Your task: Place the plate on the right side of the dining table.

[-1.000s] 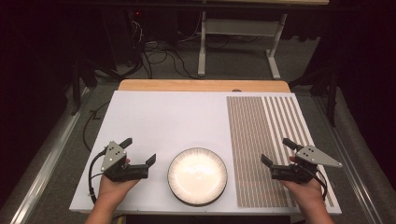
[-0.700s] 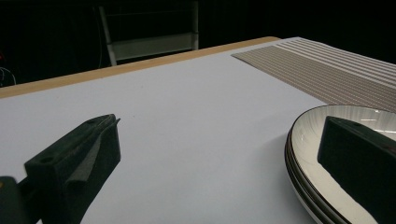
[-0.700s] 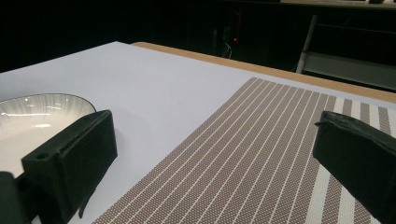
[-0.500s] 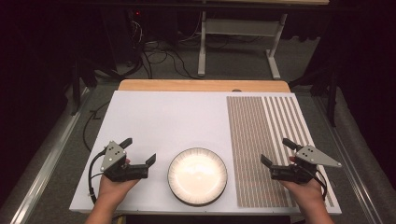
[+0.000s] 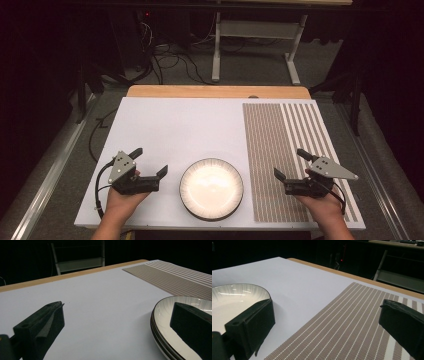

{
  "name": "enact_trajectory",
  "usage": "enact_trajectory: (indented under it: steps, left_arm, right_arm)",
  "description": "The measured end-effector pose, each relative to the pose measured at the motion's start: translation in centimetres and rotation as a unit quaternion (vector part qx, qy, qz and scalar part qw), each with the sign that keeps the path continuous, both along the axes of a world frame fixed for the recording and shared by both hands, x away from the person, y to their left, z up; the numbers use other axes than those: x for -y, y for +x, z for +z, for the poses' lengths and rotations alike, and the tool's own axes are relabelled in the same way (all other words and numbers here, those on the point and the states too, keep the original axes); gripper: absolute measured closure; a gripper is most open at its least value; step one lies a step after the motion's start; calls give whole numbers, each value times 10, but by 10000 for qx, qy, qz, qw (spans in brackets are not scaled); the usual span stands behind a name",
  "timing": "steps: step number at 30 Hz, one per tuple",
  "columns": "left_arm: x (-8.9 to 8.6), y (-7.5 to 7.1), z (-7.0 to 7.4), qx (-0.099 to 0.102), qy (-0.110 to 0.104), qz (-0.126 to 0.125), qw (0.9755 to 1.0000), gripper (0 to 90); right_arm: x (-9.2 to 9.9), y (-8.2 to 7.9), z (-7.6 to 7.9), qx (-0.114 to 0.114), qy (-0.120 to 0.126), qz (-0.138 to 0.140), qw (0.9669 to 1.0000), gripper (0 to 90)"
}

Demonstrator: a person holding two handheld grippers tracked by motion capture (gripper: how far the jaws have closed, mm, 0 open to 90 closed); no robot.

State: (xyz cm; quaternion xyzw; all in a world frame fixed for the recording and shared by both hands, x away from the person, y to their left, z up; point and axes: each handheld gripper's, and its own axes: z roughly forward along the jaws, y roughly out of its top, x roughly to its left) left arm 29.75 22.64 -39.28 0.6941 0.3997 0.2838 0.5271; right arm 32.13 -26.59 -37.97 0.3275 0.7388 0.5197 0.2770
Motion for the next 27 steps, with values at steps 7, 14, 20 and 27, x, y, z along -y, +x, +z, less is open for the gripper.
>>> enact_trajectory:
  steps: [7,14,20,27]
  left_arm:
    - [1,0,0,2,10,-28,10000,0]
    - [2,0,-1,-8,28,-51,10000,1]
    - [3,0,-1,-7,21,-57,10000,1]
    - [3,1,-2,-16,31,-68,10000,0]
  right_arm:
    - [-10,-2,0,-22,-91,127,9999,27]
    - [-22,-4,-1,-83,-130,279,9995,47]
    - [-30,-6,-1,-111,-159,390,9991,72]
    - [-40,-6,-2,-162,-183,493,9985,127]
